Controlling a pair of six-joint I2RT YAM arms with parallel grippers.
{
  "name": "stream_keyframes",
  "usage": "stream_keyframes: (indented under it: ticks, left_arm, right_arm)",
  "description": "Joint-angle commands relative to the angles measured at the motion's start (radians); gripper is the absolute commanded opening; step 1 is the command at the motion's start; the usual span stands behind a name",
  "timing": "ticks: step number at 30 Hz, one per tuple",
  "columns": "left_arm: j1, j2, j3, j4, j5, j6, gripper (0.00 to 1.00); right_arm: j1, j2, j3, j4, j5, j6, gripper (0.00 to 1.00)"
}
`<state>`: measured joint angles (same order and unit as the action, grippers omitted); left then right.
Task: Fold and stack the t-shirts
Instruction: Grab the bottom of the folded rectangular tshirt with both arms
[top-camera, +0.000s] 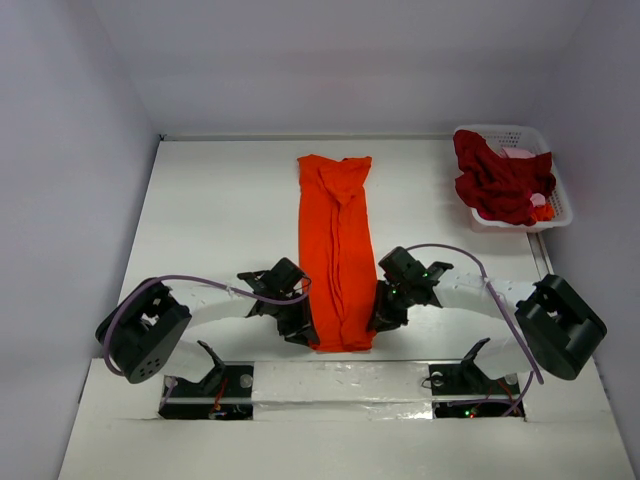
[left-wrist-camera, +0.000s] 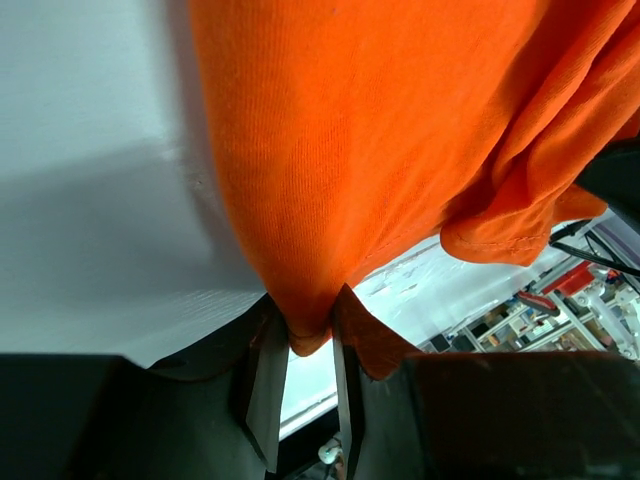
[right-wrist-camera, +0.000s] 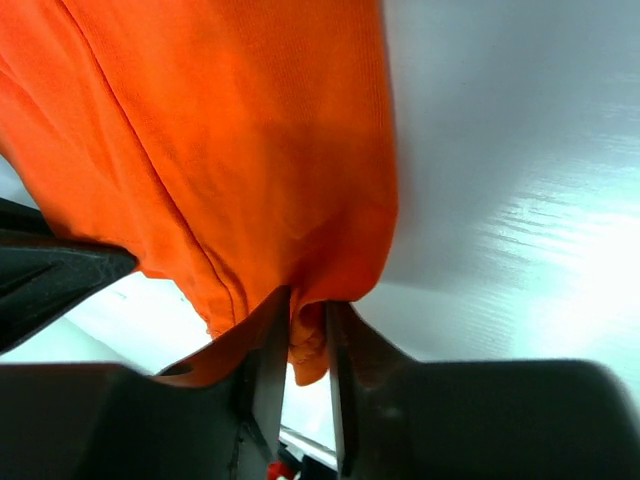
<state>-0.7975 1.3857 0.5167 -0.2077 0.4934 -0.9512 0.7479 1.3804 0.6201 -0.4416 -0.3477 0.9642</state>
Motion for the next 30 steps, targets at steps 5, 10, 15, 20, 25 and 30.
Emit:
stream_keyframes:
  ticks: [5,10,15,20,25,30]
  left_arm:
    - [-0.005,0.001,0.005,-0.070,-0.078,0.032,0.21]
    - [-0.005,-0.001,0.011,-0.079,-0.082,0.035,0.23]
    - [-0.005,-0.002,0.011,-0.078,-0.090,0.031,0.00]
    - [-0.005,-0.002,0.037,-0.097,-0.102,0.034,0.00]
    - [-0.005,-0.031,0.081,-0.140,-0.116,0.031,0.00]
    - [-0.005,-0.057,0.131,-0.171,-0.127,0.012,0.00]
  right_arm:
    - [0.010,-0.001,-0.002,0.006,0.015,0.002,0.05]
    - [0.010,-0.001,0.001,0.004,0.016,0.002,0.00]
    - [0.010,0.006,0.003,0.006,0.016,-0.002,0.00]
    - [0.010,-0.004,0.012,-0.011,0.032,-0.007,0.00]
    - [0.010,-0.037,0.042,-0.049,0.053,-0.012,0.00]
    - [0.010,-0.092,0.092,-0.114,0.081,-0.010,0.00]
